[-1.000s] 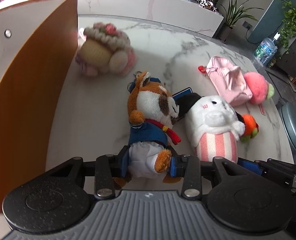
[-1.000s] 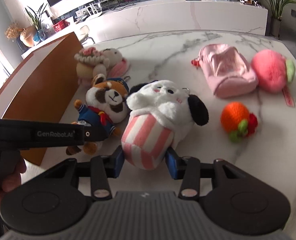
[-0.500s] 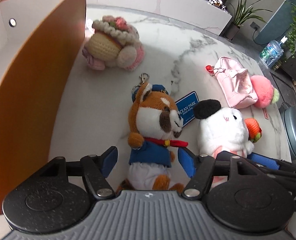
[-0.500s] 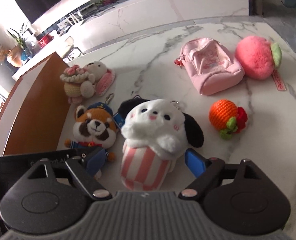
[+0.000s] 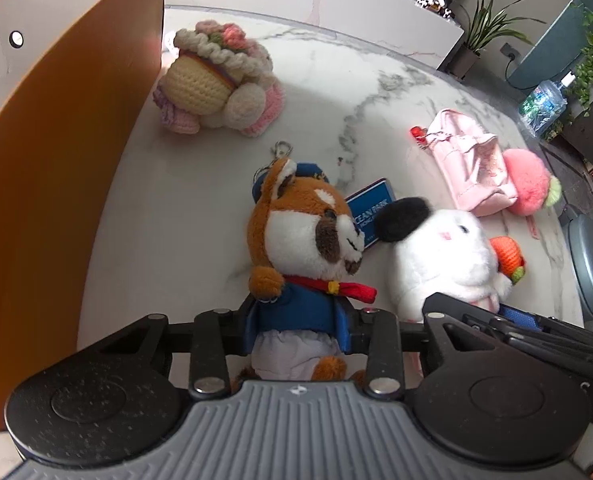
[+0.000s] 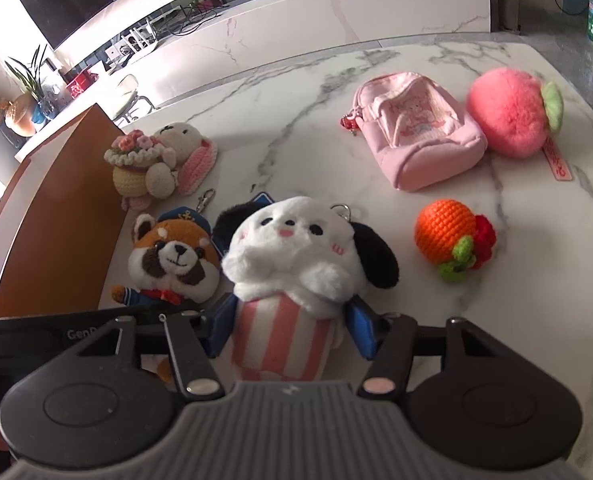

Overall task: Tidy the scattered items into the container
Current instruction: 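Lift the red panda with the left tool while the right tool carries the dog over the box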

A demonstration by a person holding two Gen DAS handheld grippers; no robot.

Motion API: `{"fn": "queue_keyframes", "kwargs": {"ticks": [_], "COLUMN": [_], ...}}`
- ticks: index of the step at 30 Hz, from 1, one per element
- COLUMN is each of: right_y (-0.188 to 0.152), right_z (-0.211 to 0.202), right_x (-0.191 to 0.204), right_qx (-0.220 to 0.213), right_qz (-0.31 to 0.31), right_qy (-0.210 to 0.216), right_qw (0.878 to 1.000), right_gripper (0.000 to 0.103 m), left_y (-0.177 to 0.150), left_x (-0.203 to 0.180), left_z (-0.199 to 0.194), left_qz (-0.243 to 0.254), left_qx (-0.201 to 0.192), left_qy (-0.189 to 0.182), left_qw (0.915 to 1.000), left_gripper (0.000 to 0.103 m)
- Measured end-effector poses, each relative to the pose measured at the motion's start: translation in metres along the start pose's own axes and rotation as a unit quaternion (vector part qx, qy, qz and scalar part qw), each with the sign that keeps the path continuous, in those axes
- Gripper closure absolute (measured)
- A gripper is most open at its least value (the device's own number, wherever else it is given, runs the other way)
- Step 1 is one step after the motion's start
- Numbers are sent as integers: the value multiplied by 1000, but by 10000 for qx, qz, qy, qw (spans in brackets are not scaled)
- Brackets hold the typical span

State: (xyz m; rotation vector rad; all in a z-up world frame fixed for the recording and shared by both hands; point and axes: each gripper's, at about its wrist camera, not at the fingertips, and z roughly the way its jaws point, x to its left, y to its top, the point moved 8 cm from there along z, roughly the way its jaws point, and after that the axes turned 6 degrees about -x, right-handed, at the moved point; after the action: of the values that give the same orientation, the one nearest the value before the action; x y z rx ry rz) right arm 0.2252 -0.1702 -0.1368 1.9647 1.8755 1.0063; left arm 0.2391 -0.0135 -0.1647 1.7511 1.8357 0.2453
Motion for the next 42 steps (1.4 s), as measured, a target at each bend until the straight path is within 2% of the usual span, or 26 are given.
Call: {"fn": "queue_keyframes", "kwargs": {"ticks": [10,19,31,42], "right_y": [20,38,57,88], "right_z": [-52,-107,-143,-128], "right_x": [29,68,138,222], "right_qx": [-631,-1251,-1642,-1743], "right_qz": [-375,-702,-1193,-1522], "right_qy": [46,239,699,1130], "right_qw": [9973,9894,9767,9663], "right_gripper": [43,44,44,44], "left_y": [13,27,63,114], "left_x": [-9,-8,25,77], "left_z": [-69,-141,-204,-236], "left_qz": [63,65,77,187], "left_qx": [-619,-1270,-1903,-2239], "left_qy": [-180,-322,7,501], "left_qw": [9979,9914,9817,9731], "left_gripper": [61,61,61,61]}}
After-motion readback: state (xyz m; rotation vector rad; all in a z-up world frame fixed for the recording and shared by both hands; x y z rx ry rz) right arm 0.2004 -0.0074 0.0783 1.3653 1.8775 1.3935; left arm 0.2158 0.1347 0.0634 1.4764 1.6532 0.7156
